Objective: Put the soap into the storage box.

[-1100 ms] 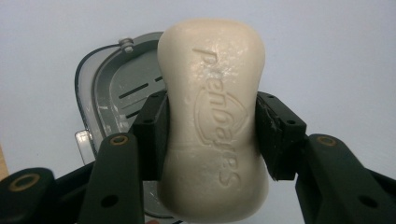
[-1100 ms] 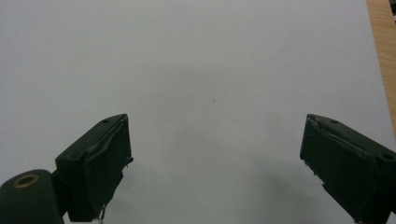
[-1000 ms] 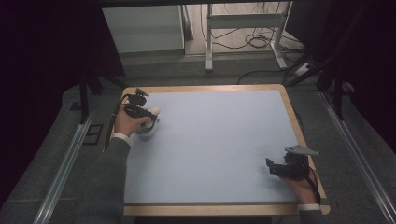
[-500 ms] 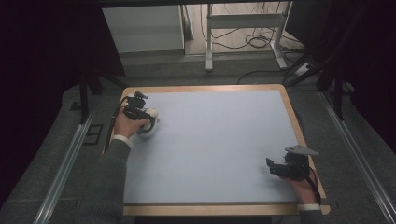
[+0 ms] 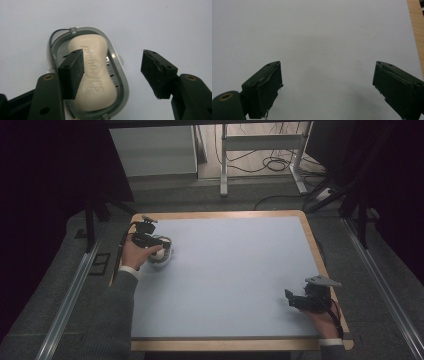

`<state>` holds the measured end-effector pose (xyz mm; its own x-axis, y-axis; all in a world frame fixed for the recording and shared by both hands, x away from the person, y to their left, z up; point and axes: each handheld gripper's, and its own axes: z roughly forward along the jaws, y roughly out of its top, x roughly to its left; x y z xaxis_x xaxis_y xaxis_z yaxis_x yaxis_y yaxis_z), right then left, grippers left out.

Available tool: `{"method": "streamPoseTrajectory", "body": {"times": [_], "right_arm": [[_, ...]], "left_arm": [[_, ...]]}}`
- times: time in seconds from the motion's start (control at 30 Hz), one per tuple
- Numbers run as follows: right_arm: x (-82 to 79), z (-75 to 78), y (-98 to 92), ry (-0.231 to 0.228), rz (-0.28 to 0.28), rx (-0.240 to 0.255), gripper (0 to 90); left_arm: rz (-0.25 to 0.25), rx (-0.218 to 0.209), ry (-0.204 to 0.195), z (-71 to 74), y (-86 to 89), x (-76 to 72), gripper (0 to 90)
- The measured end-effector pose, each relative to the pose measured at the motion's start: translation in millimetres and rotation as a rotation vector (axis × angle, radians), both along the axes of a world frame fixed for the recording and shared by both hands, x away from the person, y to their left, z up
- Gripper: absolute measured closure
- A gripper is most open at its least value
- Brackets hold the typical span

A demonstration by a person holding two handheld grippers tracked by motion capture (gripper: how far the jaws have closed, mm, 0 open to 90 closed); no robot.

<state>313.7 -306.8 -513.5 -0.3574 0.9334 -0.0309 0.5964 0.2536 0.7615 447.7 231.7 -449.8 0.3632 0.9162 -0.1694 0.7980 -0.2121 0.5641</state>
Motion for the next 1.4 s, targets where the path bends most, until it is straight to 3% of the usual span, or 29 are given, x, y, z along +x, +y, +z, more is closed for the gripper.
{"method": "streamPoseTrajectory", "body": {"times": [0.33, 0.5, 1.03, 1.27, 1.4], "right_arm": [[0.6, -0.7, -1.8, 0.002, -0.007, 0.000, 8.5], [0.2, -0.2, -0.8, 0.000, -0.001, -0.001, 8.5], [-0.1, -0.1, -0.9, 0.000, -0.004, 0.001, 8.5], [-0.4, 0.0, -0.7, 0.000, -0.004, -0.001, 8.5], [-0.5, 0.0, -0.7, 0.000, -0.004, -0.001, 8.5]], "left_arm": [[-0.049, -0.023, -0.016, 7.8, -4.8, -9.6, 35.6], [-0.099, -0.043, -0.025, 8.5, -10.9, -20.7, 34.0], [-0.204, -0.066, -0.063, -19.7, -30.5, -70.7, 32.6], [-0.268, -0.039, -0.055, -37.4, -41.2, -90.1, 31.6], [-0.284, -0.049, -0.065, -44.5, -45.2, -100.3, 31.1]]}}
